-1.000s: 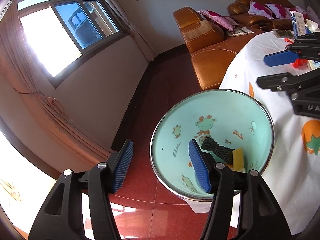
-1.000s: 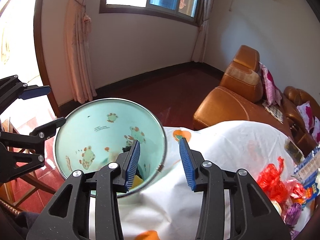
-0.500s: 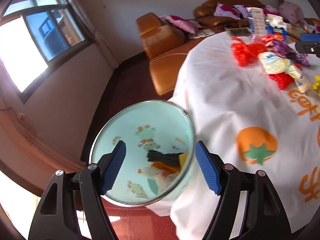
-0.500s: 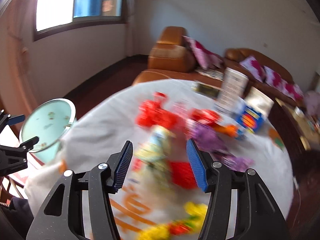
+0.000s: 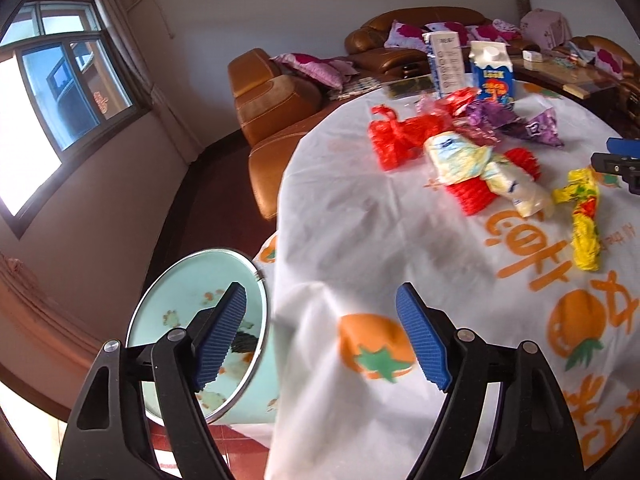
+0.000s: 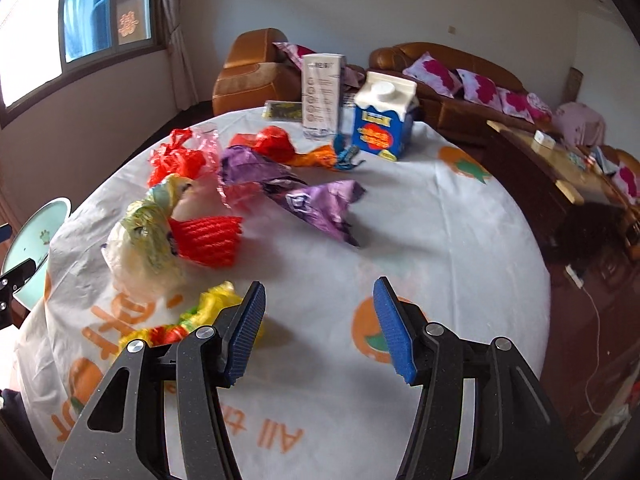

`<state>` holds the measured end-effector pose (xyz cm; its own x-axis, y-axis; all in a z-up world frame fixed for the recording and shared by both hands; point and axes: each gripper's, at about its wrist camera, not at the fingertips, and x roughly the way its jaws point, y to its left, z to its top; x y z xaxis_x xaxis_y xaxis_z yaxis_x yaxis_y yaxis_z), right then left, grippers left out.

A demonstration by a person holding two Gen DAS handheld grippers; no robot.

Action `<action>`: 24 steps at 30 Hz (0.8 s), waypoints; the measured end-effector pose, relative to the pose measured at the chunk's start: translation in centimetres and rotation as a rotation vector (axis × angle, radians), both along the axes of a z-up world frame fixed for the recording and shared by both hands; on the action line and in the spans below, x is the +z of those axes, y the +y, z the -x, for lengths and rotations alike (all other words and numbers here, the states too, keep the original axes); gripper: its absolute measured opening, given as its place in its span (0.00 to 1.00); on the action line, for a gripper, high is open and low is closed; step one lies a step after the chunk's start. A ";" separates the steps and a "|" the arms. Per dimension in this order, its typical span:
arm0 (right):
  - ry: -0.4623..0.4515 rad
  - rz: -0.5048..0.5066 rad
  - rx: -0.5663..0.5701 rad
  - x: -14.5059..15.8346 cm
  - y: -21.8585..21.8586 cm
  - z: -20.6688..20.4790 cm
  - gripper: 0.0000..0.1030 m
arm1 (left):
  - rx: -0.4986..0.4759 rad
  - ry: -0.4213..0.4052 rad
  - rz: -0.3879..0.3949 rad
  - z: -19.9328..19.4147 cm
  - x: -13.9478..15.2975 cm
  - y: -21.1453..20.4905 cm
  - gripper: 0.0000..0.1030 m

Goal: Collect trash
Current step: 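Move both open tools back toward the trash on the table, then grasp the yellow-white plastic bag with the left tool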

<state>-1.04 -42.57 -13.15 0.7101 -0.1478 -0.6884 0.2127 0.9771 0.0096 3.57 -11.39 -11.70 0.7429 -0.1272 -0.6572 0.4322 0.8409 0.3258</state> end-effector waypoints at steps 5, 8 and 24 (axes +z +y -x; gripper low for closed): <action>-0.023 0.017 -0.057 0.1 -2.3 2.1 0.59 | -0.064 0.007 0.034 0.6 0.5 -3.9 0.74; -0.034 0.020 -0.086 -0.2 -3.4 3.2 0.61 | -0.106 0.012 0.049 1.0 0.8 -6.5 0.74; -0.060 -0.031 -0.064 -1.6 -3.1 3.9 0.62 | -0.226 0.163 0.006 -0.8 -2.6 -11.4 0.03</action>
<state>-4.92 -45.68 -14.72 0.7401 -0.1733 -0.6498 0.2727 0.9605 0.0545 4.38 -22.77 -14.34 0.5793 -0.2824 -0.7646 0.6557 0.7187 0.2314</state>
